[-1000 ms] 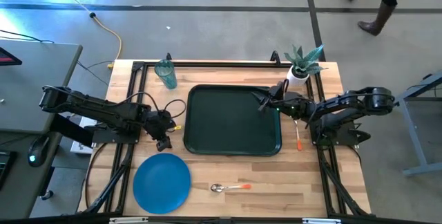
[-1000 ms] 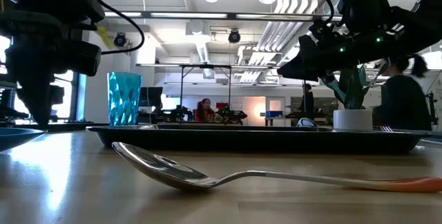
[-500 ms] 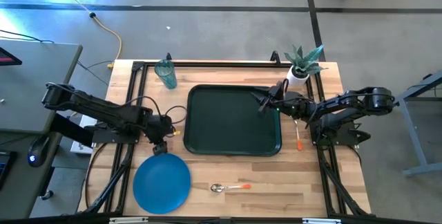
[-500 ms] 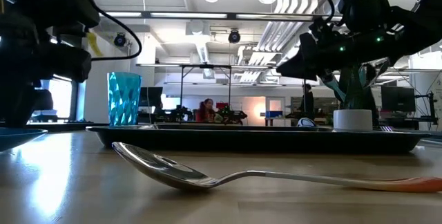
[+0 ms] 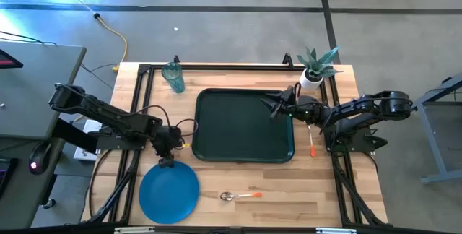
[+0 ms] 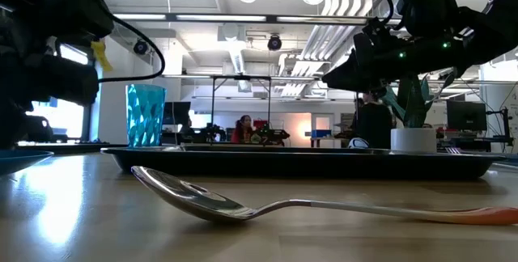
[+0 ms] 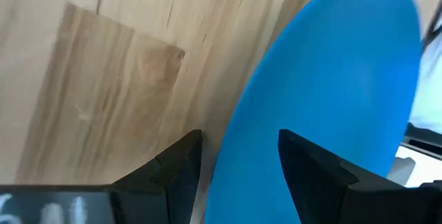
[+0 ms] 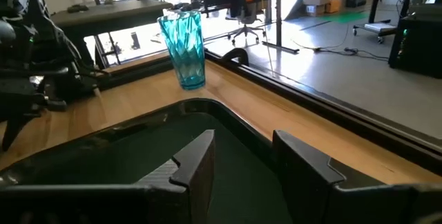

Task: Pick and place plate/cup/fork/spoon on tray
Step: Put the blue plate on the dark green tray

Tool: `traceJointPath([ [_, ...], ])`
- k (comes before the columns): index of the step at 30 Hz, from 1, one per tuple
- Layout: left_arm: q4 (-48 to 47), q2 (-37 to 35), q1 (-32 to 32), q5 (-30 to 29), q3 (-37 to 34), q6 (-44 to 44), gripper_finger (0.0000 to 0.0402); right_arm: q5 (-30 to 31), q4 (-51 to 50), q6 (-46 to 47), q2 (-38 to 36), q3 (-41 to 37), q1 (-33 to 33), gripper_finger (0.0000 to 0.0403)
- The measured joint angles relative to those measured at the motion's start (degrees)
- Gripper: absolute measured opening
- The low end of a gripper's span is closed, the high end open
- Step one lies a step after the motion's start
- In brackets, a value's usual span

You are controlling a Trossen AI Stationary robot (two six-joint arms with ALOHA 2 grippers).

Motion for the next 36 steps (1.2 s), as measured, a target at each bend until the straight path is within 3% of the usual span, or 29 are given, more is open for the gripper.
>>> traceJointPath([
  [10,3.8,4.5,-2.5,3.2,0.2,-2.6,0.0173,-2.3,0.0,1.0,0.0,0.0,0.1,0.014],
  [21,5.1,6.2,-5.3,6.2,0.0,-2.6,0.001,-1.8,0.9,1.5,-0.1,0.3,2.2,0.014],
  [28,6.7,6.1,-5.5,6.4,1.5,-2.6,0.0005,-1.6,1.8,1.0,-0.4,0.6,2.9,0.014],
  [33,6.6,1.3,-3.3,4.8,7.2,-1.3,0.0003,-1.6,1.7,1.0,-3.1,0.6,2.9,0.014],
  [36,7.1,-2.2,-0.9,2.2,11.5,4.3,0.0002,-1.8,1.7,0.8,-5.5,0.6,3.0,0.014],
])
